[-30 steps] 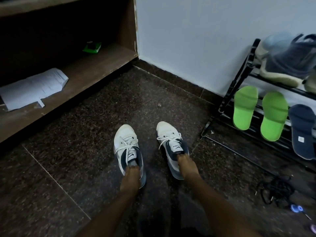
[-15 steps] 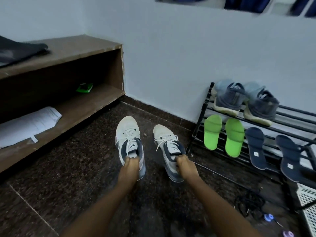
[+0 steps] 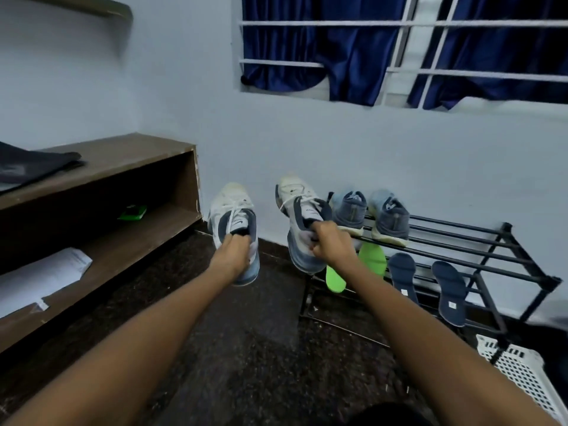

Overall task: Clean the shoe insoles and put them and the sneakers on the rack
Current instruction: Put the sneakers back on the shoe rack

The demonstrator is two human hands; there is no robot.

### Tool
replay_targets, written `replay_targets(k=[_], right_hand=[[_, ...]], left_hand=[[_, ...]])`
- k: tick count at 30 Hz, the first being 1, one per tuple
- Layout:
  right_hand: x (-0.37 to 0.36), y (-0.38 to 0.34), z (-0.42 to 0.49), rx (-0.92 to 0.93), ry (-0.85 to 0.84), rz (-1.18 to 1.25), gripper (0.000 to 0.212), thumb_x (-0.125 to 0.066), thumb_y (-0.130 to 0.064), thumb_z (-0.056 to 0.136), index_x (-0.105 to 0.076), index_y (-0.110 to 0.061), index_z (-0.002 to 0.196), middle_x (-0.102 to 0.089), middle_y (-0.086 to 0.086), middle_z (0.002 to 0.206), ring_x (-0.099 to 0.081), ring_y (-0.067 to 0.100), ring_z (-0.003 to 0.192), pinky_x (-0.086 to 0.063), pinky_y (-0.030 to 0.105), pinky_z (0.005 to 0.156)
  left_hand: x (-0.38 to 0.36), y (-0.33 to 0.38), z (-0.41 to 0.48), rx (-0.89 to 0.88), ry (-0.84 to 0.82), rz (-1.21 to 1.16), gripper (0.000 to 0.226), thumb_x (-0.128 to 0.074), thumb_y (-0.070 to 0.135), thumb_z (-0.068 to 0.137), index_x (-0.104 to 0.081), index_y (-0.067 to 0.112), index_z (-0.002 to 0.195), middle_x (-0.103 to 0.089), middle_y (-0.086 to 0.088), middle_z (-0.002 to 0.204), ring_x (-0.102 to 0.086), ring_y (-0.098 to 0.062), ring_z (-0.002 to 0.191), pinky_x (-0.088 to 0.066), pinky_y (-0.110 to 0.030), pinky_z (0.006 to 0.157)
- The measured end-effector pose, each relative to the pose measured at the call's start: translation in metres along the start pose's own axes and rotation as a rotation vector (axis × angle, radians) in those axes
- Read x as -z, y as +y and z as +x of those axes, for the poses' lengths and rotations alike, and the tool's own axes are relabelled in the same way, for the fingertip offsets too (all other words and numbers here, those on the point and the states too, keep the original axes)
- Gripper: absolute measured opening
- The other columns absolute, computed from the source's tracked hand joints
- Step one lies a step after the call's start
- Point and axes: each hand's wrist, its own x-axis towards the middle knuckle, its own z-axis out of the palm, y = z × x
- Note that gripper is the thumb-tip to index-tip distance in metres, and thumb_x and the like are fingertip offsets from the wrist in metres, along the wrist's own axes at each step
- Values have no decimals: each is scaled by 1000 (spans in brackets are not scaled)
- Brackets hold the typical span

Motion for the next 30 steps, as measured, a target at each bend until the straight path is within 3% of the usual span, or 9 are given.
replay_targets(k=[8,12,15,18,20,23,25,27,30], right_hand=[[91,48,-17,-122,133,-31,15,-49,-14,84,-57,-4,93,-61,18,102,-56,35,99,-34,32,66],[117,85,-32,-226,137,-35,5,-49,-12,82,-53,-10,82,-61,16,98,-57,35,95,-33,29,64],[130,117,-45,-293,157,-38,7,-50,-10,82,-56,-8,82,-62,15,95,-56,35,93,-34,29,64],[137,153,-58,-354,172,-50,7,-50,-10,82,-55,-8,77,-60,14,87,-56,36,89,-34,30,63],[139,174,-63,-389,169,-60,8,-49,-11,82,-52,-10,75,-60,14,86,-56,36,88,-34,30,63],[139,211,-72,-442,179,-72,7,-50,-13,83,-51,-11,76,-61,15,90,-57,36,89,-35,31,63],[138,232,-77,-472,182,-83,8,-50,-15,84,-52,-10,78,-61,15,90,-58,35,88,-35,31,62],[136,253,-82,-503,188,-94,13,-51,-17,85,-55,-6,80,-62,14,89,-58,35,86,-37,31,62],[132,279,-87,-539,175,-110,13,-50,-16,85,-54,-5,80,-60,15,89,-57,35,85,-36,31,61]], left_hand=[[60,86,26,-173,45,40,21,-47,7,91,-54,1,110,-59,-18,112,-52,-35,109,-43,-37,87],[70,140,33,-273,65,41,9,-48,4,88,-50,11,93,-60,-16,102,-54,-33,106,-41,-32,82],[68,184,41,-357,70,17,15,-48,2,87,-56,6,99,-62,-17,107,-54,-32,105,-40,-31,81],[61,232,47,-434,46,-11,13,-46,1,86,-51,11,80,-60,-8,86,-53,-30,93,-37,-31,75],[55,259,52,-459,32,-51,24,-46,0,84,-40,15,67,-46,-1,69,-47,-24,84,-35,-29,69],[42,301,59,-528,-12,-69,19,-49,1,84,-42,15,73,-56,-10,86,-54,-28,92,-42,-32,79],[32,323,64,-568,-20,-53,28,-50,2,85,-36,18,67,-63,-15,101,-57,-30,100,-41,-31,82],[20,344,71,-602,-27,-40,31,-51,3,86,-34,19,65,-63,-15,104,-57,-30,102,-40,-30,82],[4,367,83,-617,-55,-47,29,-50,3,87,-35,18,66,-52,-3,75,-54,-29,95,-36,-31,76]])
